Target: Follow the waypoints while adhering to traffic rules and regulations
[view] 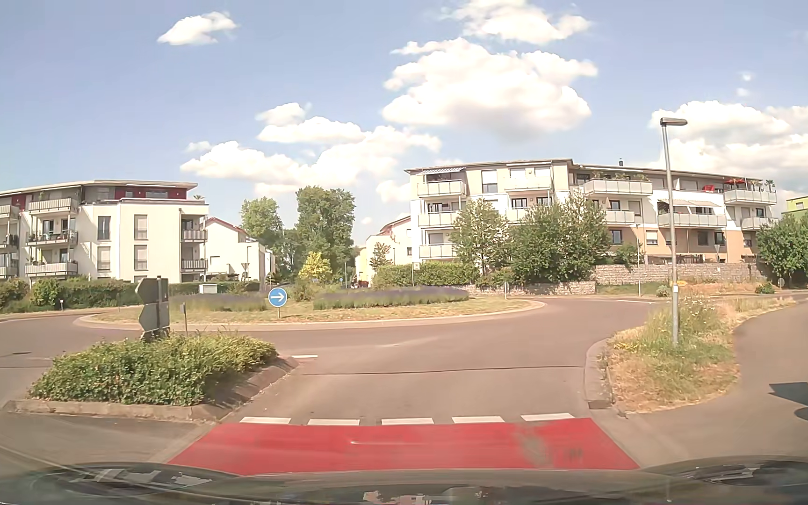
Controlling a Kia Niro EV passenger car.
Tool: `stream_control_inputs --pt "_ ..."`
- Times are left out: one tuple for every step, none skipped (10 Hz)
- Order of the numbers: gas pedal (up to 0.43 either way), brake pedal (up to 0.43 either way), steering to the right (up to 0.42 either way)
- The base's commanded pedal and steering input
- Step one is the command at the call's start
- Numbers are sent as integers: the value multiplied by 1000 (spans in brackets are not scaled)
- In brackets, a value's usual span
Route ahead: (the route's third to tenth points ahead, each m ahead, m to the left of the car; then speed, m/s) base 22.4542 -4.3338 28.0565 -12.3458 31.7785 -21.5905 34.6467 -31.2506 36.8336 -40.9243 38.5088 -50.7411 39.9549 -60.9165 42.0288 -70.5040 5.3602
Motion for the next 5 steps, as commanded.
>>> stream_control_inputs --pt "79 0 -6" --pt "79 0 6" --pt "79 0 12" --pt "79 0 20" --pt "79 0 36"
